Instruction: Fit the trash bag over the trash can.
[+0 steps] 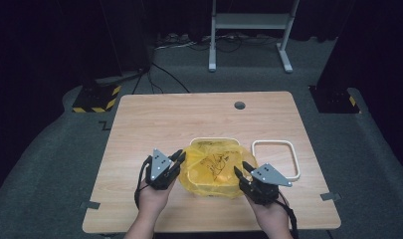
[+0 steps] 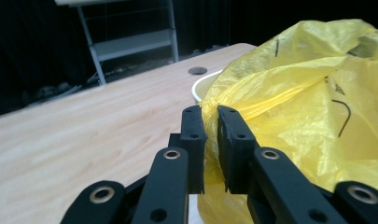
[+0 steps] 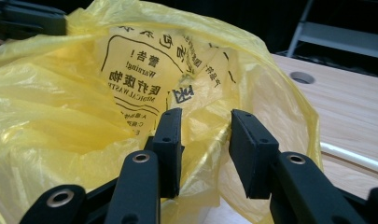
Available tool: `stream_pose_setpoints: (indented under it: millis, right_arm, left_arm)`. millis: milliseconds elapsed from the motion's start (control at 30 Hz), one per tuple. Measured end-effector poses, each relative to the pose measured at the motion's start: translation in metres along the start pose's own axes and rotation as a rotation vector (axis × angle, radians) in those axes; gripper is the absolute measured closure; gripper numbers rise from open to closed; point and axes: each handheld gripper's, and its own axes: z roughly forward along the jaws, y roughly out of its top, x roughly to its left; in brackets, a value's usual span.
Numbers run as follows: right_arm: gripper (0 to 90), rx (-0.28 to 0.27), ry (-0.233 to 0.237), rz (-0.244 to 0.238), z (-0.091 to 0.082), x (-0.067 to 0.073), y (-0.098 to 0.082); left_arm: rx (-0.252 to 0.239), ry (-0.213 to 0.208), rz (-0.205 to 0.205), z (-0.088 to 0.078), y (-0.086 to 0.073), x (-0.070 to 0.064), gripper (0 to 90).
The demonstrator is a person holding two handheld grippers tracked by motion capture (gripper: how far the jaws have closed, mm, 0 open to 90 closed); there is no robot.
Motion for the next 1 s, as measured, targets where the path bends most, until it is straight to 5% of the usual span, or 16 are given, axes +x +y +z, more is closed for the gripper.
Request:
stream_pose_setpoints:
  millis: [267, 600, 1000]
  right_arm:
    - [64.6, 0.002, 0.071, -0.056, 0.003, 0.024, 0.003]
    - [64.5, -0.008, 0.065, -0.061, 0.011, 0.029, 0.004]
    - [61.4, -0.076, 0.054, -0.055, -0.007, 0.021, 0.015]
  left_arm:
    - [0.017, 0.033, -0.035, -0.023, -0.023, 0.017, 80.6]
    - [0.107, 0.044, -0.023, -0.01, -0.051, 0.021, 80.4]
    - [-0.017, 0.062, -0.05, -0.033, -0.036, 0.018, 61.8]
